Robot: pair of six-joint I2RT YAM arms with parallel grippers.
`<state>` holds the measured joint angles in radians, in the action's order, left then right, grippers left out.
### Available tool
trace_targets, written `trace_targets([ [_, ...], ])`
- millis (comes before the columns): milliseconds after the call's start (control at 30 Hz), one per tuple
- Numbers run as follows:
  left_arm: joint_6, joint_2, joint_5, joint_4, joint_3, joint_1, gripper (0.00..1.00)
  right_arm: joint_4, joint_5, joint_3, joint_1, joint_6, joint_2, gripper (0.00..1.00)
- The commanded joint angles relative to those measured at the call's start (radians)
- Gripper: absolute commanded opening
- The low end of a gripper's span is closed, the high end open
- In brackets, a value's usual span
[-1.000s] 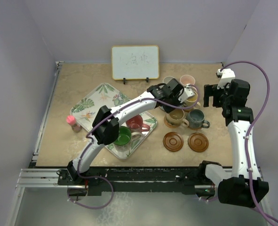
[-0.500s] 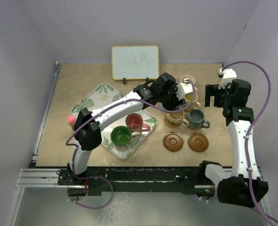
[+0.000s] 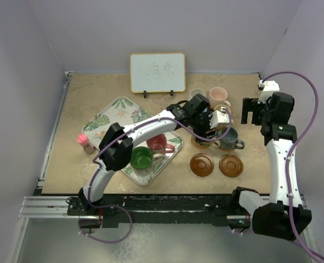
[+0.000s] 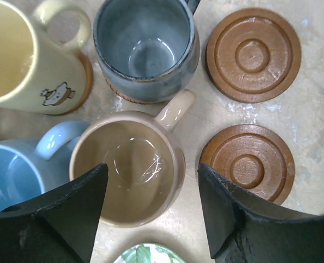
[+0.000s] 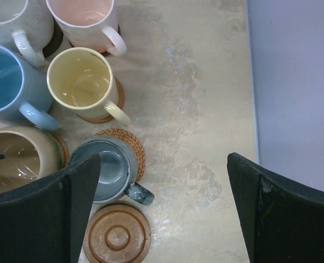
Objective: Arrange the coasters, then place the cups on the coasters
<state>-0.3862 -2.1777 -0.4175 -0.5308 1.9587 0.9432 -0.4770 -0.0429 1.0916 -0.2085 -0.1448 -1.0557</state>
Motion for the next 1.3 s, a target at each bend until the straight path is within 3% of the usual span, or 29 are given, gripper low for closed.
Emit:
trace_targets([
  [0, -0.052, -0.046, -0.039, -0.007, 0.078, 0.004, 0.62, 0.011, -0.001, 0.019, -0.005, 0.01, 0.014, 0.99],
  [267, -0.06, -0.094, -0.084, -0.063, 0.118, 0.005, 0.42, 0.009, -0.009, 0.02, -0.006, 0.01, 0.016, 0.99],
  [767, -0.057, -0.123, -0.142, -0.158, 0.126, 0.003, 0.24, 0.005, -0.026, 0.02, -0.008, 0.008, 0.012, 0.98],
  [1267, -0.071, -0.189, -0.188, -0.306, 0.239, -0.016, 0.06, 0.005, -0.034, 0.018, -0.007, 0.007, 0.014, 0.98],
])
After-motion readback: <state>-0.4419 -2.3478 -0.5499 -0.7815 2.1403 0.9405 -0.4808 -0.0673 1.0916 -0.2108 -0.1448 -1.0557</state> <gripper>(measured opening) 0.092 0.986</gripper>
